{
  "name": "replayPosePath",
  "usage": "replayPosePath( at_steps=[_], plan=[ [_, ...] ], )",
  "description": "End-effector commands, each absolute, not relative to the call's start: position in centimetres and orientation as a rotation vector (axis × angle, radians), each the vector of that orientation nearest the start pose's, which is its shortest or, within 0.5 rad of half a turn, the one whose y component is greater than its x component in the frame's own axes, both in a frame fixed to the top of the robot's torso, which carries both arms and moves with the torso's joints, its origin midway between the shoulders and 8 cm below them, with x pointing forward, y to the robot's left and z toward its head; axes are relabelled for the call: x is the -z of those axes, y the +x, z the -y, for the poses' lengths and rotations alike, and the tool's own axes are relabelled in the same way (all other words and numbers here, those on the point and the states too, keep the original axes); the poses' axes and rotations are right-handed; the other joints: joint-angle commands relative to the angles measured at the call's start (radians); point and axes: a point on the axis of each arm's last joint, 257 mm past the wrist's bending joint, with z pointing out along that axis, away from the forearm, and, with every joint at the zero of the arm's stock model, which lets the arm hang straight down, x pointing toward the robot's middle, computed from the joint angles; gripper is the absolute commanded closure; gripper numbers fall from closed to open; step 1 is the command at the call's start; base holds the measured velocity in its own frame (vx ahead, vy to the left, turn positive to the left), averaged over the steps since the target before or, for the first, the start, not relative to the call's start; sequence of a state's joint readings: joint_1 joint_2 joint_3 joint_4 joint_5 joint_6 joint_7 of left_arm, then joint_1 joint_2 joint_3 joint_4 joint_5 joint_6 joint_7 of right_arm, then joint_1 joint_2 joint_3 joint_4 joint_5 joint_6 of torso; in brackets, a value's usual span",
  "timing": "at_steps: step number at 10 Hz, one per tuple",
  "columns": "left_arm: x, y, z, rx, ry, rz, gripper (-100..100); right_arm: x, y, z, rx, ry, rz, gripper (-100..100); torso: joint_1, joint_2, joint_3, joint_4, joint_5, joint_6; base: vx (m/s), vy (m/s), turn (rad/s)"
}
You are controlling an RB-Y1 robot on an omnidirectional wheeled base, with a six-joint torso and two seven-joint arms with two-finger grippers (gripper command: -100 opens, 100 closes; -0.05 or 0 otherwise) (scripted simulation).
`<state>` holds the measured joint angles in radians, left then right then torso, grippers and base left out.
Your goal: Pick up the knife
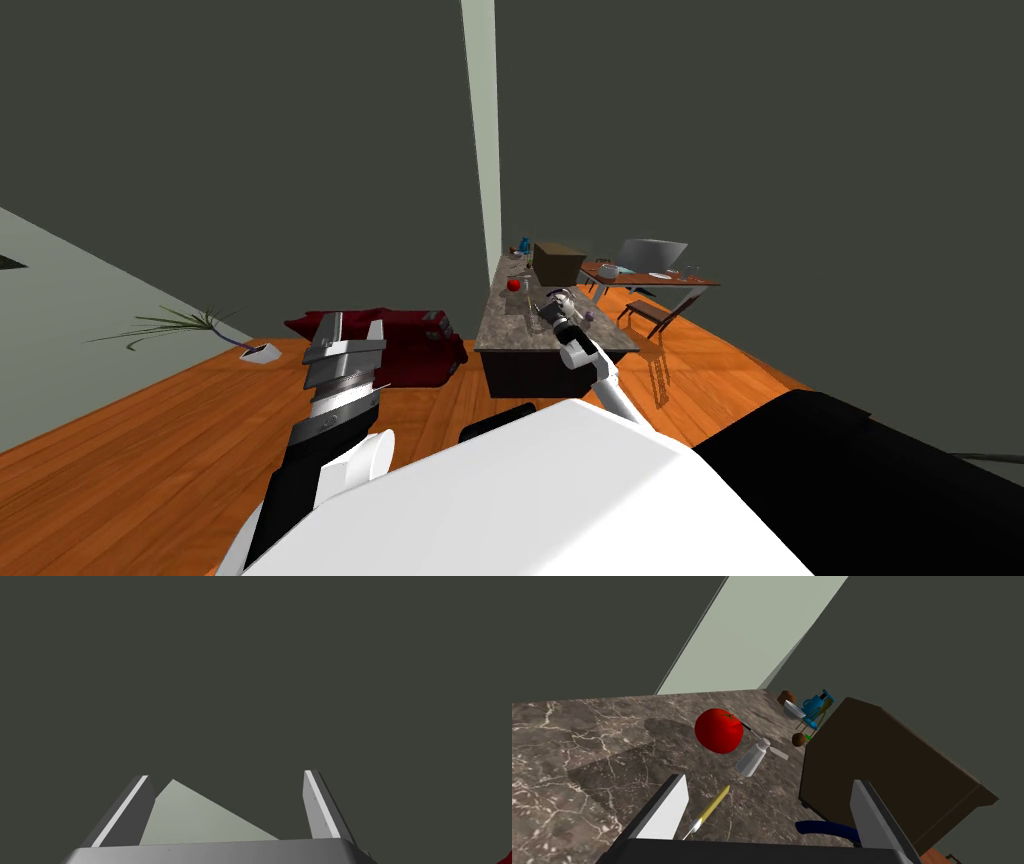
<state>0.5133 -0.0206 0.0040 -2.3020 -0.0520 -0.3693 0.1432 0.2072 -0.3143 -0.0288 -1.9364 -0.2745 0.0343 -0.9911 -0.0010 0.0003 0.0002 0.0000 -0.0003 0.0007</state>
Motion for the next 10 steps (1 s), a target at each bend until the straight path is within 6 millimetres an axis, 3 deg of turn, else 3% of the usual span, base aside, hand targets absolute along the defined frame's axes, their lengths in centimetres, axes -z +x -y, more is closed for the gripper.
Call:
replayPosePath(
  at_steps=[1, 4, 6, 7, 10],
  plan=[
    [-0.4, 36.0, -28.3, 1.359, -0.801, -0.66, 0, 14.1, 48.6, 30.9, 2.623, -2.317, 0.736, -100, 0.0, 0.0, 0.0, 0.0, 0.0, 0.0, -0.003, -0.007, -0.019],
    [-0.4, 36.0, -28.3, 1.359, -0.801, -0.66, 0, 16.7, 50.3, 31.8, 2.458, -2.39, 0.616, -100, 0.0, 0.0, 0.0, 0.0, 0.0, 0.0, -0.012, -0.01, 0.115],
    [-0.4, 36.0, -28.3, 1.359, -0.801, -0.66, 0, 16.7, 50.3, 31.8, 2.444, -2.377, 0.563, -100, 0.0, 0.0, 0.0, 0.0, 0.0, 0.0, -0.008, -0.009, 0.023],
    [-0.4, 36.0, -28.3, 1.359, -0.801, -0.66, 0, 18.0, 51.1, 32.3, 2.367, -2.415, 0.515, -100, 0.0, 0.0, 0.0, 0.0, 0.0, 0.0, -0.01, -0.006, 0.131],
    [-0.4, 36.0, -28.3, 1.359, -0.801, -0.66, 0, 19.3, 51.8, 32.9, 2.273, -2.436, 0.404, -100, 0.0, 0.0, 0.0, 0.0, 0.0, 0.0, -0.015, -0.015, 0.087]
  ],
)
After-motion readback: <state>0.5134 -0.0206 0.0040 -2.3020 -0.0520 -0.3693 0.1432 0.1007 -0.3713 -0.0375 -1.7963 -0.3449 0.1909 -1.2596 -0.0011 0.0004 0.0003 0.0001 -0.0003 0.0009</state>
